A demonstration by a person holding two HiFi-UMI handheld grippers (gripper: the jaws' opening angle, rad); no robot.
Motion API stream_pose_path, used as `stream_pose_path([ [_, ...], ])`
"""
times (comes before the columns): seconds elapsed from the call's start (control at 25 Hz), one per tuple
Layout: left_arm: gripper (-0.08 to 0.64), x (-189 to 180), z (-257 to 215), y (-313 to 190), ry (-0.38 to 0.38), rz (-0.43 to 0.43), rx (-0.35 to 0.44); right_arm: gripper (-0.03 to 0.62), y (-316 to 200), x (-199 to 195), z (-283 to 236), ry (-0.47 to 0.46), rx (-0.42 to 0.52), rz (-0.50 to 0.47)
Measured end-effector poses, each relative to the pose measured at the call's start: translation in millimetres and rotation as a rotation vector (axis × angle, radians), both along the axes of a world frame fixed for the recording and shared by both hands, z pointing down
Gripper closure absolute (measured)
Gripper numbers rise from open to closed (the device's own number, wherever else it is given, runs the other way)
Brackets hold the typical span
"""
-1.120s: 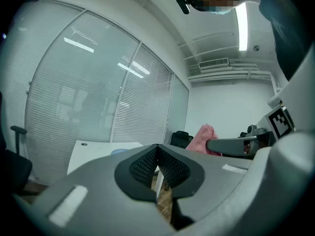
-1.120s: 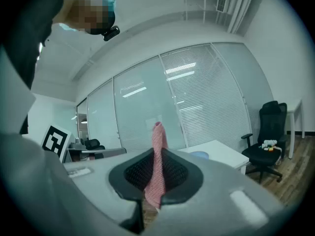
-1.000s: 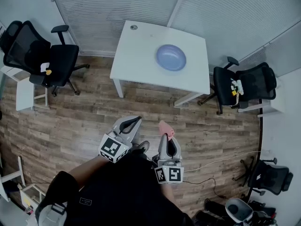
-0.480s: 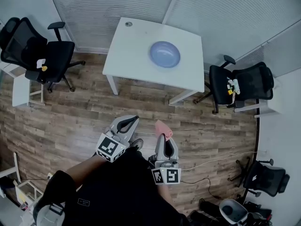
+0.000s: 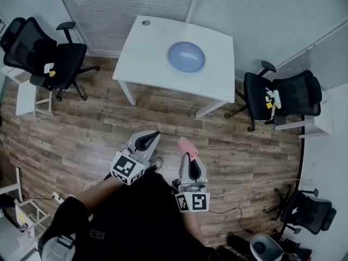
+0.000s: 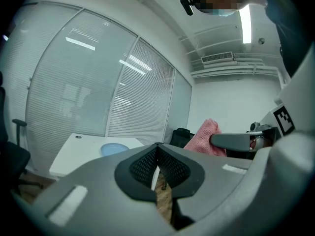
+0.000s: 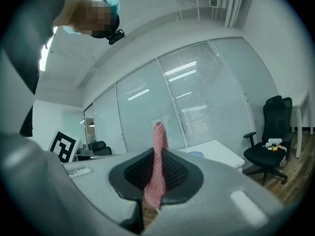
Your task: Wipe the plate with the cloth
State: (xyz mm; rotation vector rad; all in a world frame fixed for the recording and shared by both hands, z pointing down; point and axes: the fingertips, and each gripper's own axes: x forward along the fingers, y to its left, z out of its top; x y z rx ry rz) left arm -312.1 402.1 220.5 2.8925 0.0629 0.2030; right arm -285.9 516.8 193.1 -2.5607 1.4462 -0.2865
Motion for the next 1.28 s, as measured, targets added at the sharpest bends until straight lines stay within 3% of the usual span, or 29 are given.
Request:
stream_pose_path([
  [0.28, 0.558, 19.7, 20.6, 7.6, -0.039, 0.001, -0.041, 0.566, 5.5, 24.4, 15.5, -0.06, -0.005, -0.001],
  [0.6, 0.558, 83.9, 35.6, -26.3, -0.049, 0.025, -0.055, 0.566, -27.2, 82.2, 21.6, -0.037, -0.037, -0.009],
  [0.88, 0.558, 166.6, 43.5, -77.6, -0.066, 0.025, -0.086, 0.566, -86.6, 165.2, 23.5, -0.043, -0.046, -0.016],
  [1.28, 0.558, 254.4, 68.8, -203.8, -0.117, -0.019, -0.129, 0.566, -214.9, 264.3, 35.1, -0.026, -0.112, -0.068],
])
